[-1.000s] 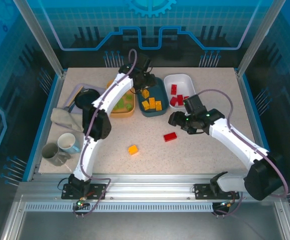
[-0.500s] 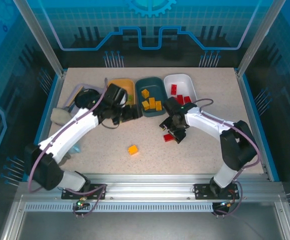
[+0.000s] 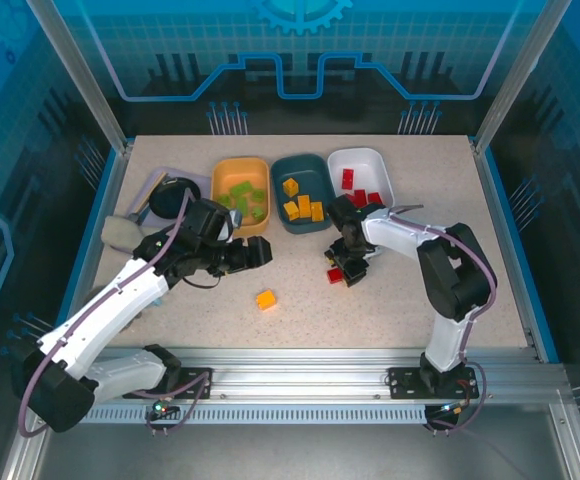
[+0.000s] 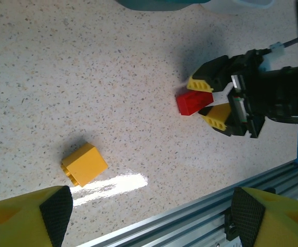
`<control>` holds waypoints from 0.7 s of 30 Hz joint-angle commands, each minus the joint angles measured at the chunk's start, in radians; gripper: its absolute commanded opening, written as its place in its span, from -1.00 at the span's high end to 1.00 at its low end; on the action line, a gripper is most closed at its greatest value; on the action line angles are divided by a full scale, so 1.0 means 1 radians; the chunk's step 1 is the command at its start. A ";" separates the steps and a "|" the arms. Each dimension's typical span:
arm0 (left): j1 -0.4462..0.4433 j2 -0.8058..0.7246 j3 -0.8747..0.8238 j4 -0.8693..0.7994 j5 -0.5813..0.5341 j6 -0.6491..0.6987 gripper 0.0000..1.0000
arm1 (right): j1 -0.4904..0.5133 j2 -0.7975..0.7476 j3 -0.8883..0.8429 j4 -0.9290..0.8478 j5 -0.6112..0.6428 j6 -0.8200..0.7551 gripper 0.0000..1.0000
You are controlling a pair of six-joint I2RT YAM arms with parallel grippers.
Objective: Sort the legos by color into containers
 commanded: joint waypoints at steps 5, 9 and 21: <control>-0.008 -0.030 -0.060 0.066 0.054 -0.063 -0.69 | -0.011 0.044 0.000 0.004 -0.010 0.027 0.06; -0.008 -0.049 -0.122 0.139 0.079 -0.145 -0.71 | -0.016 0.041 -0.010 0.016 0.005 0.017 0.22; 0.005 -0.003 -0.146 0.316 0.119 -0.292 -0.76 | -0.058 -0.115 0.179 -0.152 0.278 -0.405 0.32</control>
